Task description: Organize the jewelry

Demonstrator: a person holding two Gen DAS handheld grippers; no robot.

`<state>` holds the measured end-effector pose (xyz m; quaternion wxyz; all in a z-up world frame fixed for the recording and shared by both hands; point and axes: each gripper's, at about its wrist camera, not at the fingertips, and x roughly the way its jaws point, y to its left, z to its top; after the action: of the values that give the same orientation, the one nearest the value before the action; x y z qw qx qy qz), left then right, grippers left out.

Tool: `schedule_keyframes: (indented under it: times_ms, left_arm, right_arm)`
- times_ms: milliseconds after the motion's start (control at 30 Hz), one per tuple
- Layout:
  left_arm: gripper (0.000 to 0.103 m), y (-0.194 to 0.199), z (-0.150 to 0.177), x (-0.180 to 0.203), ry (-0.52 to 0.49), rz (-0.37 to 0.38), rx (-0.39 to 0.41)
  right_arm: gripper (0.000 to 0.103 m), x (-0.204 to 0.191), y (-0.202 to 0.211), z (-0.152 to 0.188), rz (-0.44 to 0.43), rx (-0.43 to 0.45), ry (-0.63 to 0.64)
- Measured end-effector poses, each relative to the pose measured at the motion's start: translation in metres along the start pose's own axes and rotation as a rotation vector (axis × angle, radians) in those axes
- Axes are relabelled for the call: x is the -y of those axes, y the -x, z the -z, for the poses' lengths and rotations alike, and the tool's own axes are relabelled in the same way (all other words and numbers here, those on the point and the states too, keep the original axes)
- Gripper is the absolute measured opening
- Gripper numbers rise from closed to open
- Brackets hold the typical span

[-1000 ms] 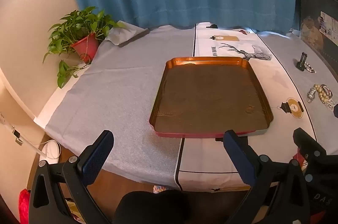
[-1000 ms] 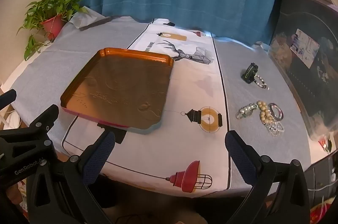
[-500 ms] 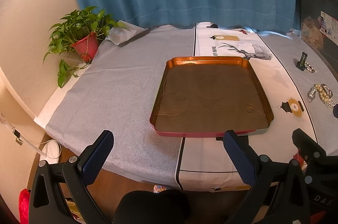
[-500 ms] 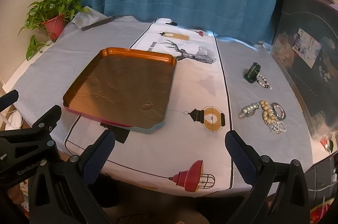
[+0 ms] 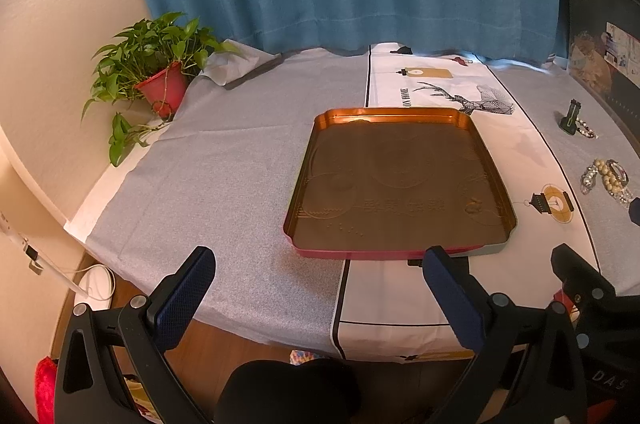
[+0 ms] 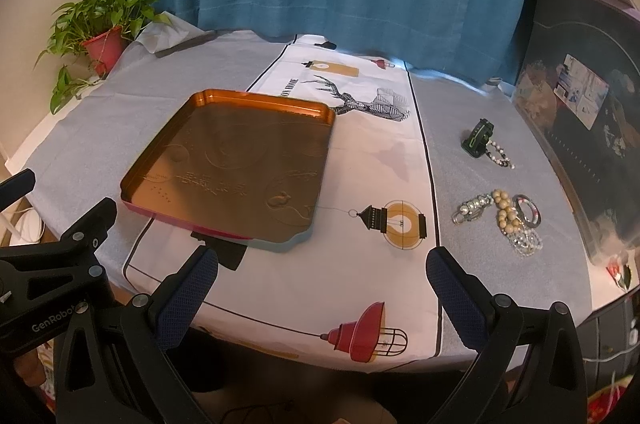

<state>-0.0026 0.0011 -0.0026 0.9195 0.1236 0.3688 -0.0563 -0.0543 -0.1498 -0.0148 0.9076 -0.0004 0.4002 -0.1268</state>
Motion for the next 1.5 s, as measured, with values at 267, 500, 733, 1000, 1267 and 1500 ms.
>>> schedule_keyframes:
  times_ms: [267, 500, 733, 1000, 1267, 1500]
  left_arm:
    - [0.103, 0.0013, -0.0012, 0.0011, 0.000, -0.002, 0.002]
    - [0.103, 0.0014, -0.0022, 0.0015, -0.002, -0.003, 0.004]
    - [0.103, 0.0017, -0.0044, 0.0026, -0.002, -0.003, 0.004]
    - [0.103, 0.0014, -0.0033, 0.0020, -0.003, -0.002, 0.005]
    - [0.103, 0.0014, -0.0037, 0.0023, -0.005, -0.004, 0.005]
    - [0.103, 0.0014, -0.0055, 0.0050, -0.007, -0.004, 0.002]
  right_arm:
    - [0.103, 0.0004, 0.0002, -0.0003, -0.001, 0.000, 0.001]
    - [0.103, -0.0003, -0.0004, -0.0006, -0.002, -0.001, 0.001]
    - [0.103, -0.0008, -0.0002, -0.0008, 0.001, 0.000, 0.001]
    - [0.103, -0.0005, -0.0004, -0.0008, -0.001, 0.000, 0.002]
    - [0.103, -0.0004, -0.0007, -0.0006, -0.001, 0.000, 0.000]
    - [0.103, -0.0010, -0.0011, -0.0003, -0.002, -0.006, -0.002]
